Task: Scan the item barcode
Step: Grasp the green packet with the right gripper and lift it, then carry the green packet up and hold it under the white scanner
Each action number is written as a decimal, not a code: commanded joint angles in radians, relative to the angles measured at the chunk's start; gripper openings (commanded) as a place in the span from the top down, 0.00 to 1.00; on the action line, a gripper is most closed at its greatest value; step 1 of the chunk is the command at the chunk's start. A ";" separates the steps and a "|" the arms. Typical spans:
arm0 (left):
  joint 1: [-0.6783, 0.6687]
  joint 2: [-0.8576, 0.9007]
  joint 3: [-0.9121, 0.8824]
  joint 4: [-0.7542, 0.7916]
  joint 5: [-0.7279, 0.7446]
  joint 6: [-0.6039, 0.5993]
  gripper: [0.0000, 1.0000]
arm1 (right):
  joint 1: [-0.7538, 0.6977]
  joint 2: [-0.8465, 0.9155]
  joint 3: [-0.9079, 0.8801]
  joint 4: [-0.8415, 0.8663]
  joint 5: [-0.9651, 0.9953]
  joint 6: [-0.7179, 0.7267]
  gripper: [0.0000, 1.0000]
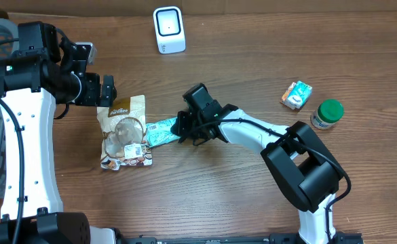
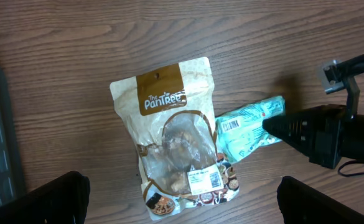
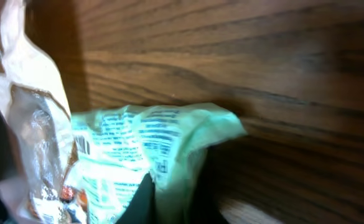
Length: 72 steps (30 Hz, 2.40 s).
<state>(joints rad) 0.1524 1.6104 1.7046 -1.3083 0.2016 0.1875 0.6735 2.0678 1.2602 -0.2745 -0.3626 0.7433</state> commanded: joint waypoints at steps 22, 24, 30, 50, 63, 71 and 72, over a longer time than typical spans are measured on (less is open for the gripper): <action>-0.002 -0.012 0.019 0.004 0.000 0.019 0.01 | -0.375 -0.489 -0.008 -0.322 -0.409 -0.395 0.96; -0.002 -0.012 0.019 0.004 0.000 0.019 0.00 | -0.373 -0.546 -0.008 -0.343 -0.378 -0.412 0.96; -0.002 -0.012 0.019 0.004 0.001 0.019 0.00 | -0.372 -0.658 -0.008 -0.392 -0.305 -0.417 0.96; -0.002 -0.012 0.019 0.004 0.000 0.019 0.00 | -0.363 -0.701 -0.008 -0.424 -0.289 -0.438 0.96; -0.002 -0.012 0.019 0.004 0.001 0.019 0.00 | -0.307 -0.617 0.216 -0.624 -0.013 -0.439 0.96; -0.002 -0.012 0.019 0.004 0.000 0.019 0.00 | -0.187 -0.332 0.637 -0.727 0.420 -0.523 0.96; -0.002 -0.012 0.019 0.004 0.000 0.019 0.00 | -0.170 -0.286 0.679 -0.713 0.496 -0.544 0.96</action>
<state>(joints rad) 0.1524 1.6104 1.7046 -1.3090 0.2020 0.1875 0.4583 1.6779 1.8282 -1.0058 -0.1322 0.2623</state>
